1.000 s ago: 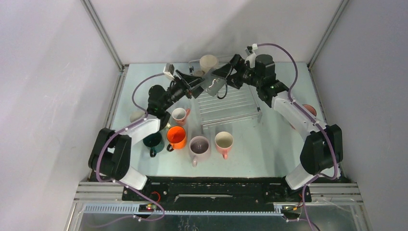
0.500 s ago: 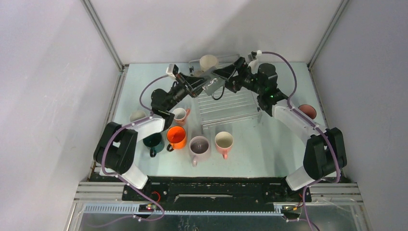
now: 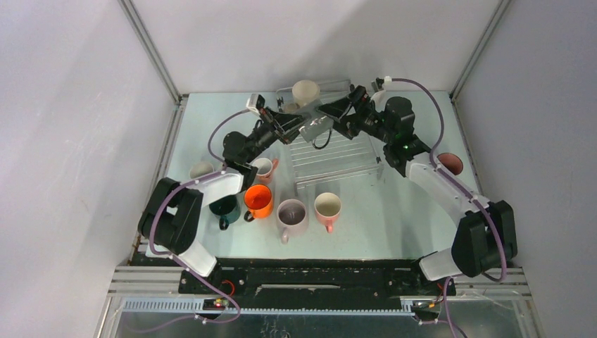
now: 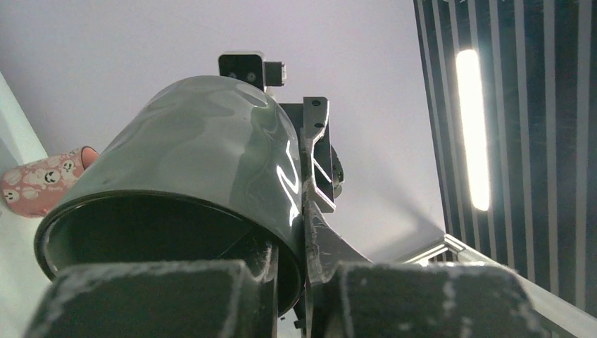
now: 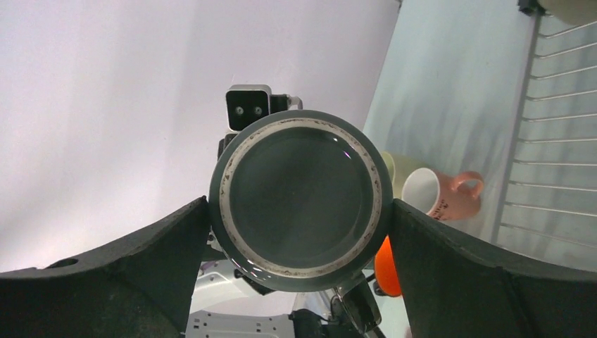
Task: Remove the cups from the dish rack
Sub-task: Place the cup at the center of the board.
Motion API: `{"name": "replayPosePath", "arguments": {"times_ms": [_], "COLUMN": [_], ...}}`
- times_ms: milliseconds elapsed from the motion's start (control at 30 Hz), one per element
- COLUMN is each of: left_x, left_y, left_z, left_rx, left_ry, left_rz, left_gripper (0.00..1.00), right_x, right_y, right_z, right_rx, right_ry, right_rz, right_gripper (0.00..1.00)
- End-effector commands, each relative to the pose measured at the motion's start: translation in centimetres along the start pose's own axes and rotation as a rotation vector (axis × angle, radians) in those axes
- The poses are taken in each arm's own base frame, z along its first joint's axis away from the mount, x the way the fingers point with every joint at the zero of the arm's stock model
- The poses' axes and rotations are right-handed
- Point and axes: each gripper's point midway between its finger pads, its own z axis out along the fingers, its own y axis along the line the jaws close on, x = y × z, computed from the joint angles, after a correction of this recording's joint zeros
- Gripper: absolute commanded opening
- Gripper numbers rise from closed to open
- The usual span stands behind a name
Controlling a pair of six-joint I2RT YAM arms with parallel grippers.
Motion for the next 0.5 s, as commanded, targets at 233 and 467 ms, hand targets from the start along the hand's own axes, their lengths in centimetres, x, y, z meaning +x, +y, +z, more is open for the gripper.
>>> {"name": "replayPosePath", "arguments": {"times_ms": [233,467], "left_x": [0.7,1.8], "left_y": [-3.9,-3.4], "left_z": [0.7,0.4], "left_rx": [0.07,-0.023], "left_ry": [0.035,0.094], "left_rz": [0.158,0.274], "left_gripper": [0.0,0.0], "right_x": [-2.4,-4.4], "right_y": [0.9,-0.8], "right_z": [-3.7,-5.7], "right_rx": [0.068,0.153], "right_ry": [-0.081,-0.13], "right_rz": [-0.164,-0.205], "right_gripper": [1.0,1.0]}}
